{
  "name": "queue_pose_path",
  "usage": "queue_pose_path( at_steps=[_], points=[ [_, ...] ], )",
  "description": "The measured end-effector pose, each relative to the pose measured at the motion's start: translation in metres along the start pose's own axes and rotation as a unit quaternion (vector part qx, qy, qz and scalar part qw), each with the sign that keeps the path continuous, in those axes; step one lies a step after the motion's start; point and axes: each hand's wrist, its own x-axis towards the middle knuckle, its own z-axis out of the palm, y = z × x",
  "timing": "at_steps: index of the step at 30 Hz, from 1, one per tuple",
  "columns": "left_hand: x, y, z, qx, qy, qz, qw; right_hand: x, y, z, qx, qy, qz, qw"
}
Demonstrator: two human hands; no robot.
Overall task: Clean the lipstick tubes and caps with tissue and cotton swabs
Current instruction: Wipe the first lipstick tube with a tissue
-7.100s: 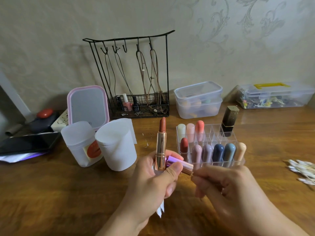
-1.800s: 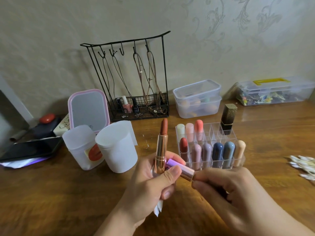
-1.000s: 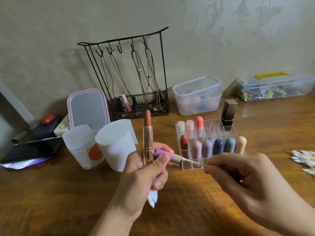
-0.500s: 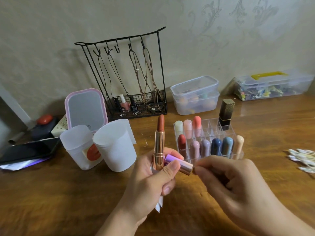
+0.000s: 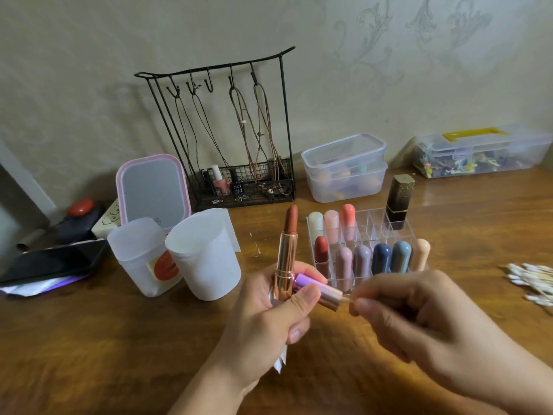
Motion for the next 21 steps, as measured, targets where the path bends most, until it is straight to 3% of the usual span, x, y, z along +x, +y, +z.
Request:
queue_pose_path(
  at_steps=[2, 7, 10, 13, 17, 21],
  points=[
    [0.002, 0.001, -0.002, -0.011, 0.009, -0.003, 1.000, 0.000, 0.005, -0.001, 0.065, 0.042, 0.026, 0.997],
    [0.005, 0.003, -0.014, -0.152, 0.066, -0.023, 0.986, -0.001, 0.005, -0.002, 0.104, 0.043, 0.058, 0.992],
    [0.009, 0.005, -0.018, -0.291, 0.099, -0.038, 0.951, -0.002, 0.009, 0.002, -0.084, 0.037, 0.048, 0.995],
    [0.013, 0.005, -0.017, -0.349, 0.138, -0.048, 0.926, -0.001, 0.021, 0.020, -0.313, -0.010, 0.043, 0.949],
    [0.014, 0.004, -0.011, -0.344, 0.151, -0.065, 0.924, -0.001, 0.034, 0.033, -0.368, -0.017, 0.042, 0.929],
    [0.013, 0.003, -0.009, -0.335, 0.151, -0.067, 0.928, 0.000, 0.032, 0.033, -0.409, 0.030, 0.034, 0.911]
  ],
)
